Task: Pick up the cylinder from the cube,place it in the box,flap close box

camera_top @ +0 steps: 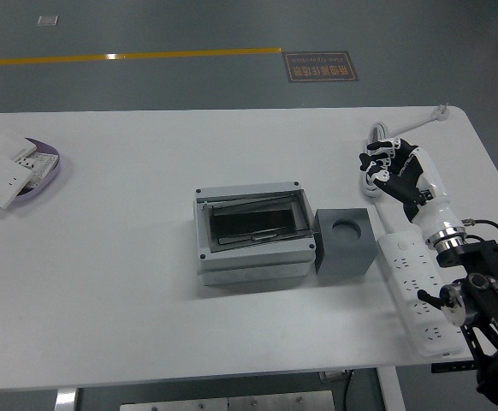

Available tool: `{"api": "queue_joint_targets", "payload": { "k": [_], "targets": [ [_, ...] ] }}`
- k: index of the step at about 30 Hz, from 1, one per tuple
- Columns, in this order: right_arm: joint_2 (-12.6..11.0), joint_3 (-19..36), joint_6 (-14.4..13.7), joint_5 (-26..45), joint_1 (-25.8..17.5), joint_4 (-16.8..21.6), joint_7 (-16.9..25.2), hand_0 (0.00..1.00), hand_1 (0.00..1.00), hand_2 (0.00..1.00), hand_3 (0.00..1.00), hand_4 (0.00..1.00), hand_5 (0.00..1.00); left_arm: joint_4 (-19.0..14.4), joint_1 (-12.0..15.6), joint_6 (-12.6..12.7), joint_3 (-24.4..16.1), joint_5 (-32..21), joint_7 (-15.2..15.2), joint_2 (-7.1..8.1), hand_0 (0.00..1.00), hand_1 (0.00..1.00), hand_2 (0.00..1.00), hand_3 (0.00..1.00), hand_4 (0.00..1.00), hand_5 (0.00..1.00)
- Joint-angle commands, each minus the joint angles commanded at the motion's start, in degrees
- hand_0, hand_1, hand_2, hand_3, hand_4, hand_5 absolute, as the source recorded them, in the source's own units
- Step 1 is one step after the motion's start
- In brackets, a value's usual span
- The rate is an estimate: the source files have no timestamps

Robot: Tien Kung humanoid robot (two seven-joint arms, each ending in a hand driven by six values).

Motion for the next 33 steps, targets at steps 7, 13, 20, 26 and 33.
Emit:
{"api": "queue_joint_targets", "payload": {
  "k": [7, 13, 20, 26, 33],
  "targets": [
    [0.2, 0.1, 0.2, -0.2, 0.0, 0.0, -0.3, 0.510, 0.453, 0.510, 0.580, 0.669, 0.105, 0.0, -0.1, 0.0, -0.4, 0.3, 0.0, -0.10, 0.595, 0.646, 0.613, 0.666, 0.693, 0.121],
    [0.1, 0.2, 0.3, -0.3, -0.3, 0.2, -0.4, 0.494, 0.460, 0.537, 0.596, 0.674, 0.125, 0.0, -0.1, 0.0, -0.6, 0.5, 0.0, -0.17, 0.594, 0.645, 0.613, 0.666, 0.693, 0.121],
    [0.0, 0.1, 0.2, -0.3, -0.7, -0.1, -0.4, 0.492, 0.462, 0.542, 0.599, 0.672, 0.121, 0.0, 0.1, -0.1, -1.1, 1.1, 0.2, -0.27, 0.596, 0.646, 0.613, 0.666, 0.693, 0.121],
    [-0.1, 0.1, 0.1, -0.2, -1.0, -0.2, -0.3, 0.495, 0.463, 0.542, 0.606, 0.671, 0.120, 0.0, 0.0, -0.2, -1.1, 1.3, 0.2, 0.14, 0.596, 0.646, 0.613, 0.664, 0.693, 0.121],
    [-0.2, 0.0, -0.2, 0.1, -1.0, -0.4, 0.0, 0.472, 0.455, 0.539, 0.603, 0.695, 0.145, 0.0, 0.1, -0.2, -1.2, 1.6, 0.3, 0.38, 0.596, 0.646, 0.613, 0.662, 0.693, 0.121]
  ]
}}
